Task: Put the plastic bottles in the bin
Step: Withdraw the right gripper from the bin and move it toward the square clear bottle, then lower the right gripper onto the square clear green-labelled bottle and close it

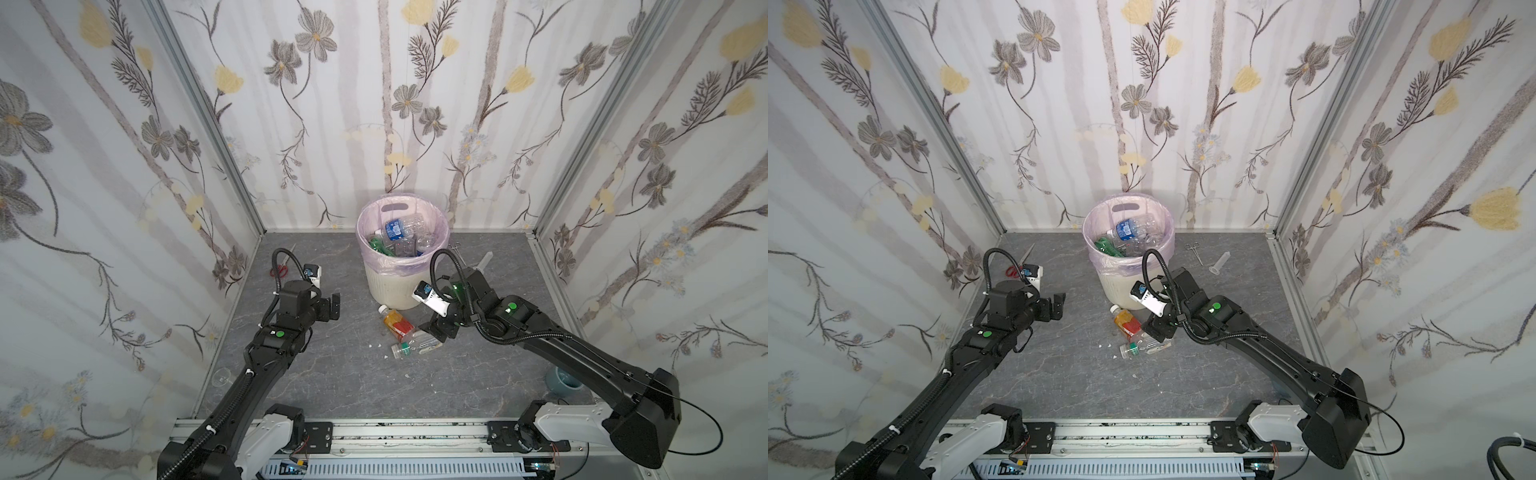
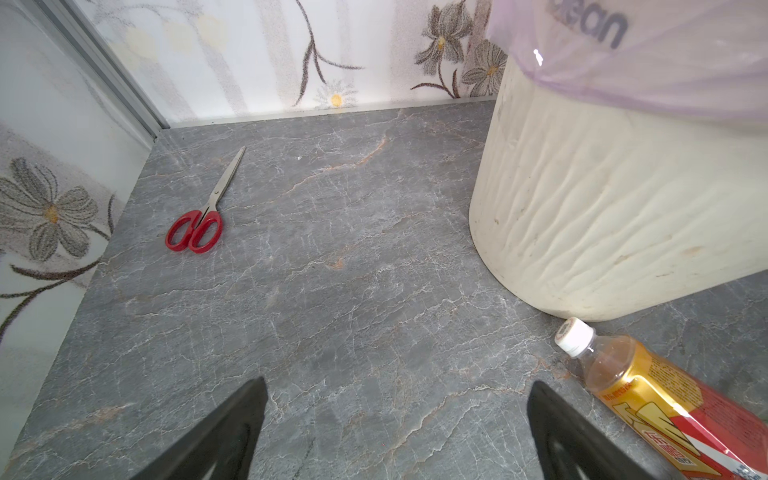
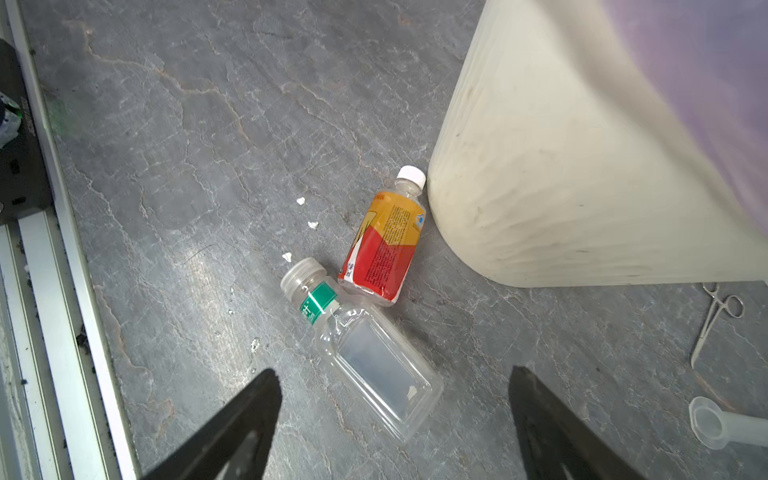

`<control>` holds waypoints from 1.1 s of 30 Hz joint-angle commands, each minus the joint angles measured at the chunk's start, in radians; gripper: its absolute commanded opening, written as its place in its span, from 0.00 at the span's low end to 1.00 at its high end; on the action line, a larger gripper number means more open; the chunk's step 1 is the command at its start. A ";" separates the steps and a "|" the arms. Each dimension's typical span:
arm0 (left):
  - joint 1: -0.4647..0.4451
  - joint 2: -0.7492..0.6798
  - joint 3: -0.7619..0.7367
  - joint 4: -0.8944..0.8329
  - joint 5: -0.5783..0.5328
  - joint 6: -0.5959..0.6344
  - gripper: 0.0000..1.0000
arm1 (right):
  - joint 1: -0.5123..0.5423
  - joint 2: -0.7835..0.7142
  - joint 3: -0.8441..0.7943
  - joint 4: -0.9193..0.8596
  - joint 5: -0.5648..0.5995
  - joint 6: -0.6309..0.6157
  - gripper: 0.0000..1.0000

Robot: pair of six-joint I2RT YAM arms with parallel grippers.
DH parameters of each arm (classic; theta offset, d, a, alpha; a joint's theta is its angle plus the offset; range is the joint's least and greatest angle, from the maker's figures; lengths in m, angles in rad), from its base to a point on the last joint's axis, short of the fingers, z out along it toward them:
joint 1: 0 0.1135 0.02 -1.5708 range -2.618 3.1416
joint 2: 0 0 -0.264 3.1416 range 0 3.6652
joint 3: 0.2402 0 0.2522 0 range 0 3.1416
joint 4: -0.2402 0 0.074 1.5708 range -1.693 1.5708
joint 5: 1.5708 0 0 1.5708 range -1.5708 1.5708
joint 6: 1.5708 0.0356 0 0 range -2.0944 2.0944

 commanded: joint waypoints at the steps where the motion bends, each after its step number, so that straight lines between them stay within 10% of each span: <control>1: 0.002 -0.007 -0.004 0.033 0.002 -0.003 1.00 | 0.001 0.032 -0.011 -0.003 -0.015 -0.052 0.87; 33: 0.002 -0.010 -0.007 0.035 0.005 0.004 1.00 | 0.012 0.305 -0.036 0.052 0.017 -0.092 0.88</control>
